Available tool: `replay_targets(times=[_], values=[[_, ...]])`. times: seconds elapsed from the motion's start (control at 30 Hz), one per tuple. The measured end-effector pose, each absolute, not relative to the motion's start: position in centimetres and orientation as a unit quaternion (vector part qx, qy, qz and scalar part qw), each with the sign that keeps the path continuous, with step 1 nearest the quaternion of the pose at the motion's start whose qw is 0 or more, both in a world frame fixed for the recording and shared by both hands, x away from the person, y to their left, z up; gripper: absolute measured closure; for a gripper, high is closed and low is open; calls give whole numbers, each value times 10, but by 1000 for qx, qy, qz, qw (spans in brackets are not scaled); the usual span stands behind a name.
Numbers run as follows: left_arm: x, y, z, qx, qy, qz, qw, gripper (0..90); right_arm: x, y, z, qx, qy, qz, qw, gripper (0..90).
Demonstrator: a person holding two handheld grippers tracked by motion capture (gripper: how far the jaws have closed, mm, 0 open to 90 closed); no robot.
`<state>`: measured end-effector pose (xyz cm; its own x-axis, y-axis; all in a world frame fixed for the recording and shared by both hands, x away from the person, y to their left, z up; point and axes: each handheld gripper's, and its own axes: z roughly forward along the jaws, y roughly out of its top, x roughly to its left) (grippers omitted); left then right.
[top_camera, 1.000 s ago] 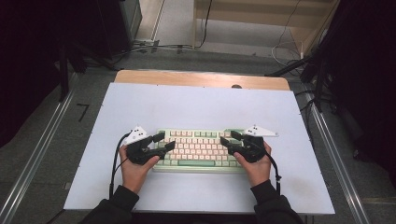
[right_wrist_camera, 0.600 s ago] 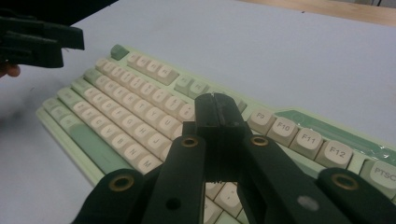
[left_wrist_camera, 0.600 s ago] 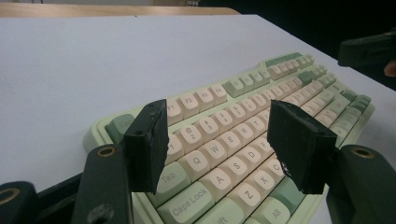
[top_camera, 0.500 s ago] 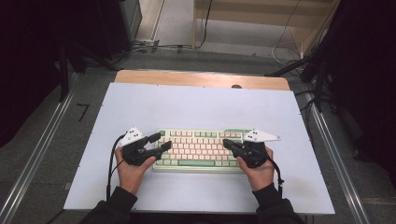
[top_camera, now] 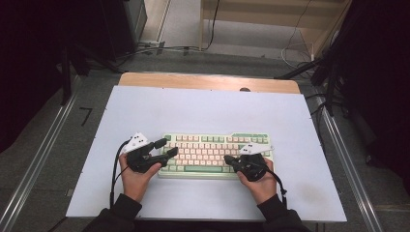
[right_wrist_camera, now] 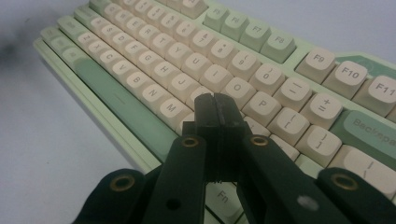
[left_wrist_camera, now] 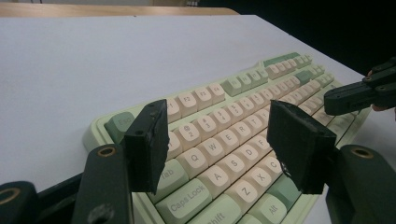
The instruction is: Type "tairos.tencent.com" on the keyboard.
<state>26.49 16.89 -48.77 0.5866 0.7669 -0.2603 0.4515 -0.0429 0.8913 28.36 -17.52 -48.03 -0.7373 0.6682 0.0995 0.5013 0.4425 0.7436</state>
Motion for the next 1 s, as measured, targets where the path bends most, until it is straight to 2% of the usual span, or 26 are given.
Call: replay_targets(times=[0.67, 0.83, 0.93, 1.0], values=[[264, 168, -489, 711, 430, 144, 538, 401, 286, -172, -488, 353, 852, 374, 102, 877], [263, 169, -488, 709, 430, 145, 539, 401, 286, -175, -482, 354, 841, 398, 99, 875], [264, 168, -489, 709, 431, 145, 539, 401, 285, -182, -473, 357, 820, 434, 108, 810], [264, 168, -489, 710, 430, 145, 539, 401, 286, -188, -469, 361, 807, 454, 114, 730]])
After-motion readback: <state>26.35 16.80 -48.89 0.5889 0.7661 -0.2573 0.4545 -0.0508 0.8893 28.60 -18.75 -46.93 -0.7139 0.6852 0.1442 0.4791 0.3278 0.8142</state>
